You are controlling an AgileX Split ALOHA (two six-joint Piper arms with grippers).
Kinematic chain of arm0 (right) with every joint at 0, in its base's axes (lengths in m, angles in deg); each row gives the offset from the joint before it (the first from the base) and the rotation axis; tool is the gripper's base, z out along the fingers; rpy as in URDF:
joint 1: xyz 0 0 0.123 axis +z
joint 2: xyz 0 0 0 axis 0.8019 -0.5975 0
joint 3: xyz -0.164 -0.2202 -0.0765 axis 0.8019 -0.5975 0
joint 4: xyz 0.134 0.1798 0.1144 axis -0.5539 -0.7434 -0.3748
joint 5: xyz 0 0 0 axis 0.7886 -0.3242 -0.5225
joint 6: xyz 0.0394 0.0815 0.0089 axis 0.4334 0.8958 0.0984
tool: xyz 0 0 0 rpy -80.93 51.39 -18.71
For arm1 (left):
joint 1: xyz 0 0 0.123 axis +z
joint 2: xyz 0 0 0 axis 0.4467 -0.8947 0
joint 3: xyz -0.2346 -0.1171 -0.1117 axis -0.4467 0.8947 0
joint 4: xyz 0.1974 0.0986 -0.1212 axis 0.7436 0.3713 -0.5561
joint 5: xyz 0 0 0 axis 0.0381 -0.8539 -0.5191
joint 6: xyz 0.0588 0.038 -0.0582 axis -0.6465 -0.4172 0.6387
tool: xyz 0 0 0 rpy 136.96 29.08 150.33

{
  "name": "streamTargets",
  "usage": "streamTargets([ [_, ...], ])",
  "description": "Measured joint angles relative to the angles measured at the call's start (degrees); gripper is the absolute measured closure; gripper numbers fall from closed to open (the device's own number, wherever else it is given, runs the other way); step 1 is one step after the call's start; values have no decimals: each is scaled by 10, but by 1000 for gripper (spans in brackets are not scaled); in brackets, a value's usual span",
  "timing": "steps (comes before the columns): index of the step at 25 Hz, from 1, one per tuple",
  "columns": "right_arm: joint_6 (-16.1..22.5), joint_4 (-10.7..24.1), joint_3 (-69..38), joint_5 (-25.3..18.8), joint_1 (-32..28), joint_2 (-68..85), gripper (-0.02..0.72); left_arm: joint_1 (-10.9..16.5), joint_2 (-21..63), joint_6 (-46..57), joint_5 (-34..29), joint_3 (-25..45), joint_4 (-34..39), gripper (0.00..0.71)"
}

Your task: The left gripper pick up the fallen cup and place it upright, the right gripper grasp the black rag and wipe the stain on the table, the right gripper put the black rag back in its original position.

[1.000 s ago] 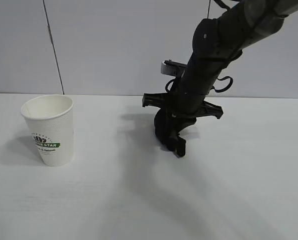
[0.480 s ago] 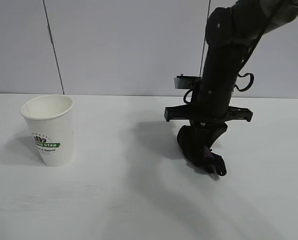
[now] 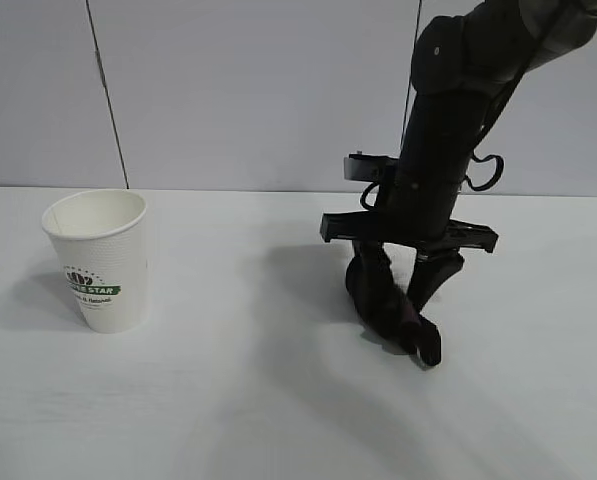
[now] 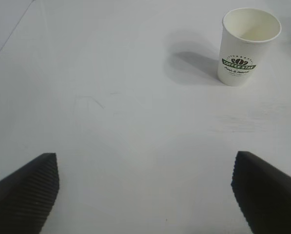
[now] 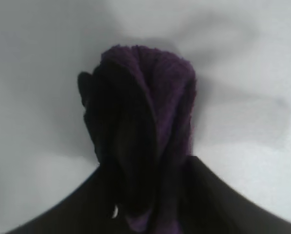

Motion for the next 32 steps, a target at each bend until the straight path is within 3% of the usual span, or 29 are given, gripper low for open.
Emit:
streamTargets([
  [4, 0, -17, 0, 0, 0, 1, 84, 0, 0, 0, 0, 0, 0, 16],
  [9, 0, -37, -3, 17, 0, 42, 78, 0, 0, 0, 0, 0, 0, 16],
  [15, 0, -40, -3, 6, 0, 154, 75, 0, 0, 0, 0, 0, 0, 16],
  [23, 0, -60, -4, -41, 0, 341, 75, 0, 0, 0, 0, 0, 0, 16],
  [32, 14, -61, -4, -139, 0, 569, 75, 0, 0, 0, 0, 0, 0, 16],
])
